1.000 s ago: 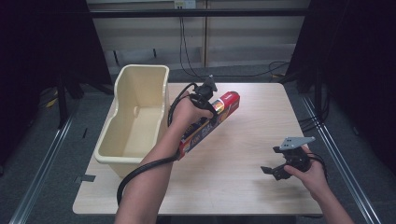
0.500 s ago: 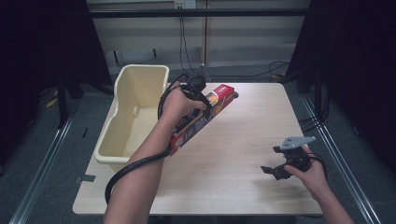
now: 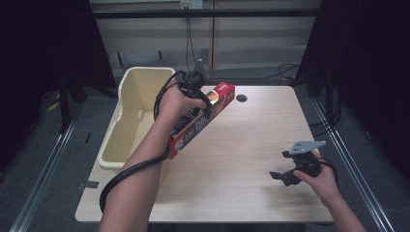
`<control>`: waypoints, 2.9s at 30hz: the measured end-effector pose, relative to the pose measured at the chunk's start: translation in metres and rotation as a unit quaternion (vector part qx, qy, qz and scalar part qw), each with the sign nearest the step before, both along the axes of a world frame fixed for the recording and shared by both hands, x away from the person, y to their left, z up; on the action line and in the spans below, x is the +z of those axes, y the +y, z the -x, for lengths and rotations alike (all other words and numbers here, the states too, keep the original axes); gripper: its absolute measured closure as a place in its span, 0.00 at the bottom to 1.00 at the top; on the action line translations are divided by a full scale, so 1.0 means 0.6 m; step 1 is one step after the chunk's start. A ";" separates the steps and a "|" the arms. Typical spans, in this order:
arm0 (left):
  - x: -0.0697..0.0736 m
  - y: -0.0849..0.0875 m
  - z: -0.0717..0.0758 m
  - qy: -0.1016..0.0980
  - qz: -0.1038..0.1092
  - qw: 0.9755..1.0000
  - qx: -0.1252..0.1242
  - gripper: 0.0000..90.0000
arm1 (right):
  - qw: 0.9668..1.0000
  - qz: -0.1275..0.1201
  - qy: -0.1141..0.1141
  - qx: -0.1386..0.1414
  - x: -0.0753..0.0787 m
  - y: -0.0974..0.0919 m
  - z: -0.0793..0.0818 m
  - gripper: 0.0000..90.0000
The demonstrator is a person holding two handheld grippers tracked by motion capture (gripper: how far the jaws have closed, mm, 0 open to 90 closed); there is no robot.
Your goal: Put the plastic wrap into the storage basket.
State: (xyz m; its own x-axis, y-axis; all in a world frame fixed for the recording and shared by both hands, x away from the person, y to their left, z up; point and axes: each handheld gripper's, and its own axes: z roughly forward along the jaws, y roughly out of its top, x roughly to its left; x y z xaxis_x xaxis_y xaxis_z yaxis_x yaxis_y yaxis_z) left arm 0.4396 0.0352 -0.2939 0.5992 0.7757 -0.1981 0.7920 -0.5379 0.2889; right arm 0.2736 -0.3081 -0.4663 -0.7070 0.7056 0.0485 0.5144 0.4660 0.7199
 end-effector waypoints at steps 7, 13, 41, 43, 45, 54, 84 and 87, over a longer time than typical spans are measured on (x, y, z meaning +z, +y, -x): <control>0.016 0.013 0.001 -0.001 0.001 1.000 0.011 0.45 | 1.000 -0.001 0.000 0.002 0.000 0.000 0.000 0.03; 0.035 0.030 0.002 -0.003 0.002 1.000 0.025 0.45 | 1.000 -0.001 0.002 0.002 0.000 0.001 0.000 0.04; 0.087 0.097 0.010 -0.009 0.003 0.996 0.083 0.45 | 1.000 -0.004 0.003 0.002 0.001 0.001 0.000 0.04; 0.089 0.101 0.011 -0.008 0.003 0.996 0.087 0.45 | 1.000 -0.004 0.003 0.001 0.001 0.001 0.000 0.04; 0.091 0.106 0.011 -0.007 0.003 0.996 0.090 0.45 | 1.000 -0.004 0.002 0.002 0.001 0.001 0.000 0.04; 0.103 0.129 0.014 -0.013 0.004 0.995 0.104 0.45 | 1.000 -0.003 0.001 0.001 0.000 0.001 0.000 0.04; 0.139 0.188 0.024 -0.024 0.001 0.987 0.159 0.45 | 1.000 -0.002 -0.004 -0.001 0.001 -0.001 -0.001 0.04; 0.140 0.195 0.025 -0.023 0.002 0.986 0.164 0.45 | 1.000 -0.002 -0.001 -0.002 0.000 -0.001 0.000 0.04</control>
State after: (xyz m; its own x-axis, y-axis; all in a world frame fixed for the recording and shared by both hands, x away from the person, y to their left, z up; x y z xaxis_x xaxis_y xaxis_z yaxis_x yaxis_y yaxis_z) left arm 0.4244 0.1523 -0.2100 0.3240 0.9287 -0.1804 0.9090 -0.2527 0.3313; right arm 0.2737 -0.3086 -0.4661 -0.7041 0.7083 0.0496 0.5142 0.4606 0.7235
